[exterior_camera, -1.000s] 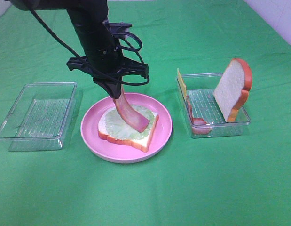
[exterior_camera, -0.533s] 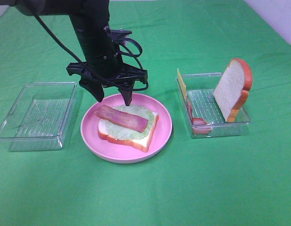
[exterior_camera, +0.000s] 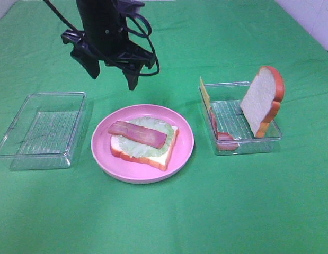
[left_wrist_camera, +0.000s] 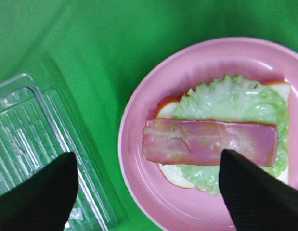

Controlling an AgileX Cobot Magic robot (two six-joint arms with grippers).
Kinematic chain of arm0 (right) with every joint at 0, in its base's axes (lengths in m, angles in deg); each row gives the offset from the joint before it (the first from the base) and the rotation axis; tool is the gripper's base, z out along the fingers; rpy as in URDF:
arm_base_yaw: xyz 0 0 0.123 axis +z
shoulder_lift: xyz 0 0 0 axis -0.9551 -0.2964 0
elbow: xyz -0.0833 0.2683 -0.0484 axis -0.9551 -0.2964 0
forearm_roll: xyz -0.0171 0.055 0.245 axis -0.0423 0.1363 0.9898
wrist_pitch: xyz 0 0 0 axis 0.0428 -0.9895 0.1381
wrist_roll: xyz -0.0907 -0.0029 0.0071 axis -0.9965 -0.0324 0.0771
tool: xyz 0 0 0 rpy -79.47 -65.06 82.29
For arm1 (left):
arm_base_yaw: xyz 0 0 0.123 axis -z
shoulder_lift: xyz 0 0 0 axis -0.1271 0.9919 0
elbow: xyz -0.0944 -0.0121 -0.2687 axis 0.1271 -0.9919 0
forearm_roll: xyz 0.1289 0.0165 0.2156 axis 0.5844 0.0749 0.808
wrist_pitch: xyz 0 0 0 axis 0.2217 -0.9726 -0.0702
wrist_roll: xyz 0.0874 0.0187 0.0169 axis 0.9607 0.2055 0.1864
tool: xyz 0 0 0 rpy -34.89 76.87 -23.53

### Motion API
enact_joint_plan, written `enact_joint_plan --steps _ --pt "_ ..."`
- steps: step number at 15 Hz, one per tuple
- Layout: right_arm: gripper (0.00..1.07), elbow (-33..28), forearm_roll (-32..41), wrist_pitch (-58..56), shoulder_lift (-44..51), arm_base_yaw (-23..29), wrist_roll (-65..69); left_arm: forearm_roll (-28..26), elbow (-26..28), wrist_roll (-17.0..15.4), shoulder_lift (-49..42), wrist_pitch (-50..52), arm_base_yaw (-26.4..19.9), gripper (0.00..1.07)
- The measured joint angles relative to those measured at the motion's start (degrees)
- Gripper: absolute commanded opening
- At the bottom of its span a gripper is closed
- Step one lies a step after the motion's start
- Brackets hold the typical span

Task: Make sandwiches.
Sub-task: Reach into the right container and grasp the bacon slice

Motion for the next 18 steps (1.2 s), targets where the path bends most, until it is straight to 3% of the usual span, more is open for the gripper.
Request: enact_joint_plan --steps 5,7,8,10,15,18 --pt "0.68 0.0 0.1 0.0 0.0 0.0 0.0 0.6 0.3 1.2 -12.7 -0.2 0.0 0.76" --pt "0.68 0.0 0.1 0.0 0.0 0.0 0.0 0.5 -3.1 1.6 -20.5 -0.2 0.0 0.76" --pt "0.68 0.0 0.1 0.0 0.0 0.0 0.0 -0.1 -10.5 1.6 -28.8 -0.2 0.0 0.76" --pt "0.68 0.0 0.1 0.0 0.0 0.0 0.0 -0.3 -17.4 1.6 -34.8 -0.3 0.0 0.76" --pt "0.68 0.0 0.1 0.0 0.0 0.0 0.0 -0.5 -44.5 0.5 -60.7 -0.5 0.0 0.76" --pt "0.68 0.0 0.1 0.0 0.0 0.0 0.0 -0.2 -54.9 0.5 -73.9 -0.6 0.0 0.76"
